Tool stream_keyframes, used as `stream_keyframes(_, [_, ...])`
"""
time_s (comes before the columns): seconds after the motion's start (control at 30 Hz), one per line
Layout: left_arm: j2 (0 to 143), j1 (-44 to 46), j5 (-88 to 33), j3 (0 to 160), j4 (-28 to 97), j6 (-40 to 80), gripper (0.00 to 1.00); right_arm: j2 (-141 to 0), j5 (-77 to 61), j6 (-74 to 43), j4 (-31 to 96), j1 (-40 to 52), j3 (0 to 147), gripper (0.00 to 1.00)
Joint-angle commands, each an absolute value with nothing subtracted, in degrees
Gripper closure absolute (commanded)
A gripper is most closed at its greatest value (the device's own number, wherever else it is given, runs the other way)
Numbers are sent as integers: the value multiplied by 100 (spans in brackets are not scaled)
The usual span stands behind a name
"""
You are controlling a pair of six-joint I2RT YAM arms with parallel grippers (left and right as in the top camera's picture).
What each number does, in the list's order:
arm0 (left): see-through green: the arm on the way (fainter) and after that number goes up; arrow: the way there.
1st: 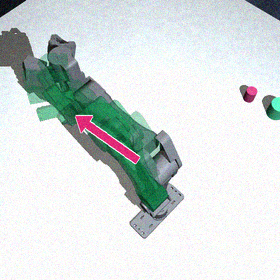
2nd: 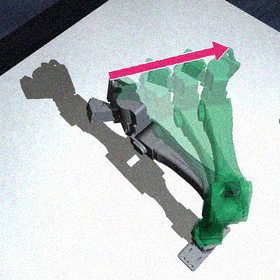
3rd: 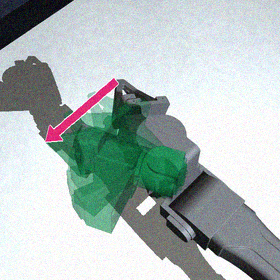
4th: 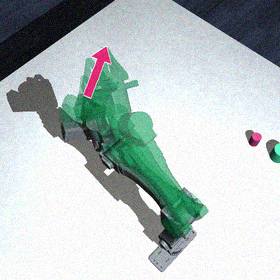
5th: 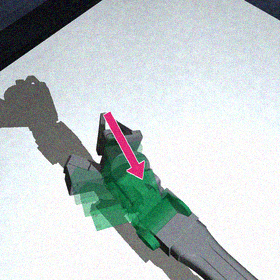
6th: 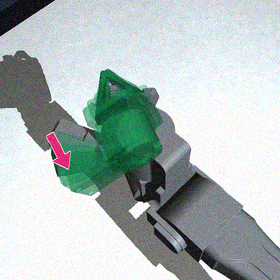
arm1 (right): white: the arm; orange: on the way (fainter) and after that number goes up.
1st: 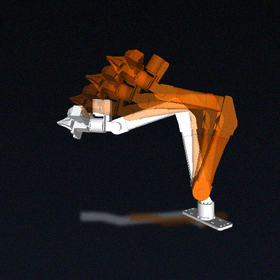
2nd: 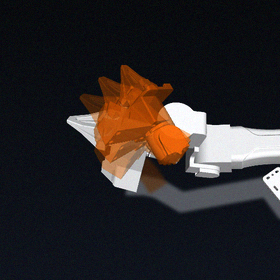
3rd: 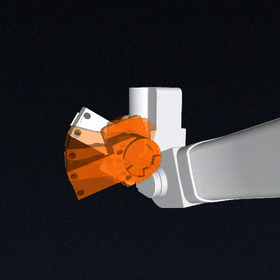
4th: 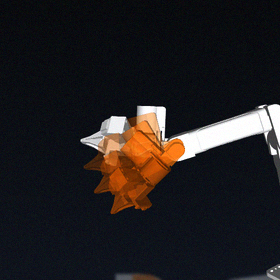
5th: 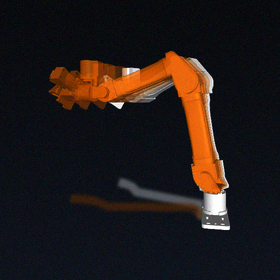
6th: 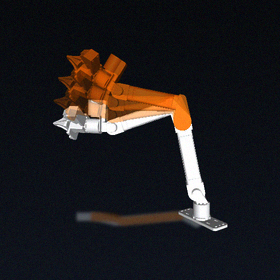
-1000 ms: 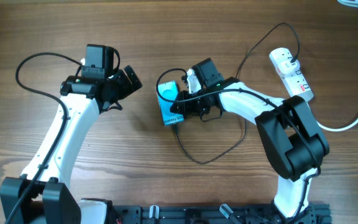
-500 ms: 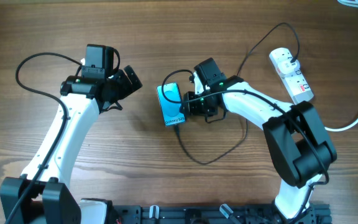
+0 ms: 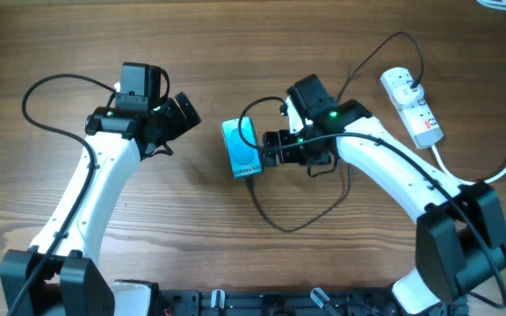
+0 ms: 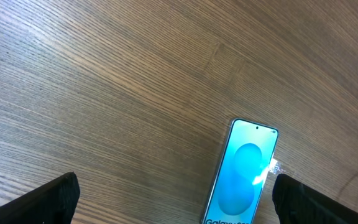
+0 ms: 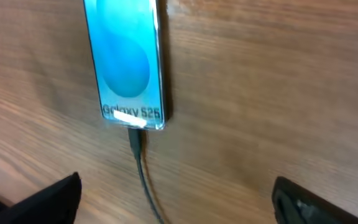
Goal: Plug charger to phone and switch on socket
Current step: 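Open the right gripper and lift it off the phone, then move the right gripper right toward the white power strip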
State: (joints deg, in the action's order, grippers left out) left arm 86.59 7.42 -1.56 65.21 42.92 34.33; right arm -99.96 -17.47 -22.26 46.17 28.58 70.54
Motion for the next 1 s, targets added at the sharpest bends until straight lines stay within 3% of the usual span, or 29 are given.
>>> stream_keyframes(0.0, [8680, 711, -97, 6556, 4292, 3341, 0, -9824, -1396, -1896, 5308, 2683, 7472, 0])
stream_keyframes(0.2, [8680, 711, -97, 6556, 4292, 3343, 0, -9824, -1092, -1002, 5983, 2536, 7542, 0])
stream_keyframes(0.53, [8680, 711, -97, 6556, 4292, 3341, 0, -9826, -1940, -1389, 5940, 2543, 7542, 0])
stream_keyframes(0.63, [8680, 711, -95, 6556, 4292, 3341, 0, -9826, -1752, -1417, 5964, 2541, 7542, 25])
stream_keyframes(0.8, [8680, 711, -97, 6556, 4292, 3341, 0, -9826, 167, -3391, 6379, 2541, 7542, 28])
stream_keyframes(0.97, [8680, 711, -97, 6556, 4292, 3343, 0, -9826, 1546, -4681, 6893, 2512, 7542, 18])
